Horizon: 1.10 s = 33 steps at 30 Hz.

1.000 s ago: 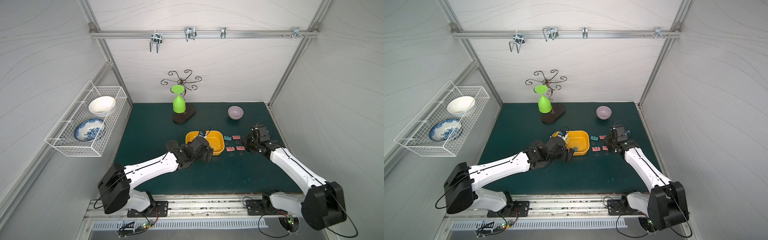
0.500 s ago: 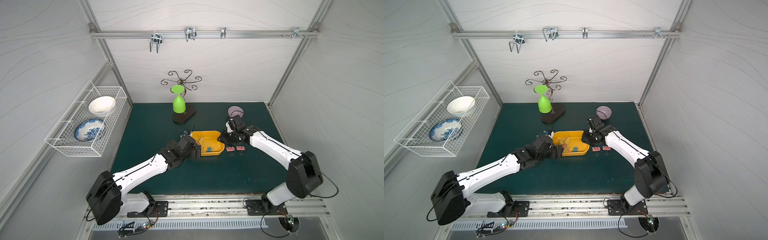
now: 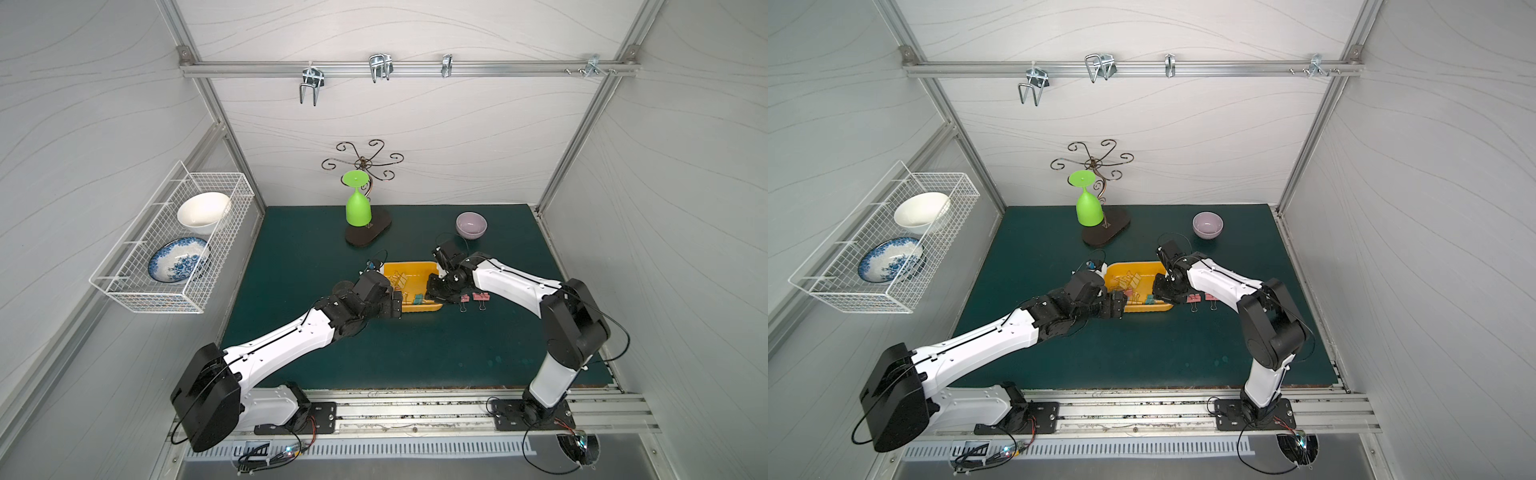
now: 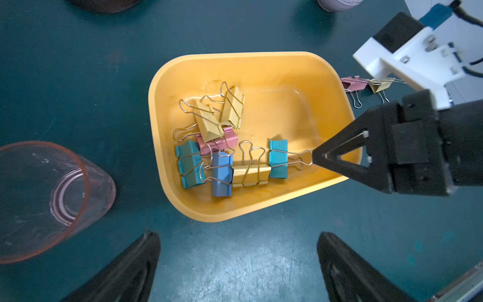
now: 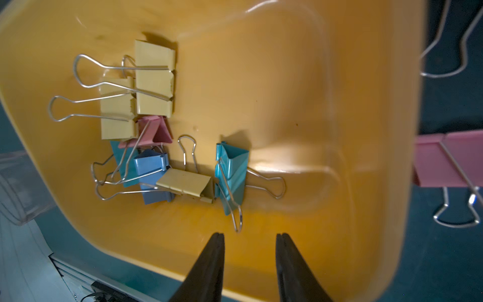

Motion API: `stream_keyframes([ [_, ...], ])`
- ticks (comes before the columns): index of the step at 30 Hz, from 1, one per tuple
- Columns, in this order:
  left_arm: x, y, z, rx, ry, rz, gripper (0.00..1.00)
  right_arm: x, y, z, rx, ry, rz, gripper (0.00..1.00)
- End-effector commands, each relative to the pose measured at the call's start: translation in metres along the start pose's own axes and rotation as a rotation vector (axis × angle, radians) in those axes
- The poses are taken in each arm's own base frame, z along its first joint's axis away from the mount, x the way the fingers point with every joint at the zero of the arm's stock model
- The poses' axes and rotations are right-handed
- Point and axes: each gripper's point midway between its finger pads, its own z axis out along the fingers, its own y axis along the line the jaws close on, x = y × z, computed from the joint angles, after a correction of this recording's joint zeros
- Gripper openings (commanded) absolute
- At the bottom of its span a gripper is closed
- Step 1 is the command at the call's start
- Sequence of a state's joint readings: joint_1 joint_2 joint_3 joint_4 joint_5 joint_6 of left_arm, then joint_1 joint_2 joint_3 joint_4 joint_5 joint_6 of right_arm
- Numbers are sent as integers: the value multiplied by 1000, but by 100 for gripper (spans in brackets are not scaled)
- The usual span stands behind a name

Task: Take out the binder clips from the storage box
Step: Pick up the binder clip from the storage box.

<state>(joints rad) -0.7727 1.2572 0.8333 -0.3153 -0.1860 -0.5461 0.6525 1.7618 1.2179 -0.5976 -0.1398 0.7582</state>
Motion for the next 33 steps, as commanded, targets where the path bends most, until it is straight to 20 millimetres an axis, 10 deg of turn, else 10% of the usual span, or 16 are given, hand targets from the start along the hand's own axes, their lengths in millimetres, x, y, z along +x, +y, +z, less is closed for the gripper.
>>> stream_keyframes([
  [1, -10, -6, -3, 29, -33, -11, 98, 3, 3, 5, 6, 27, 22, 39],
  [13, -9, -2, -5, 14, -39, -17, 98, 0, 16, 24, -42, 76, 63, 23],
  [33, -9, -1, -7, 14, -38, -17, 98, -29, 10, -5, 11, -44, 36, 2],
])
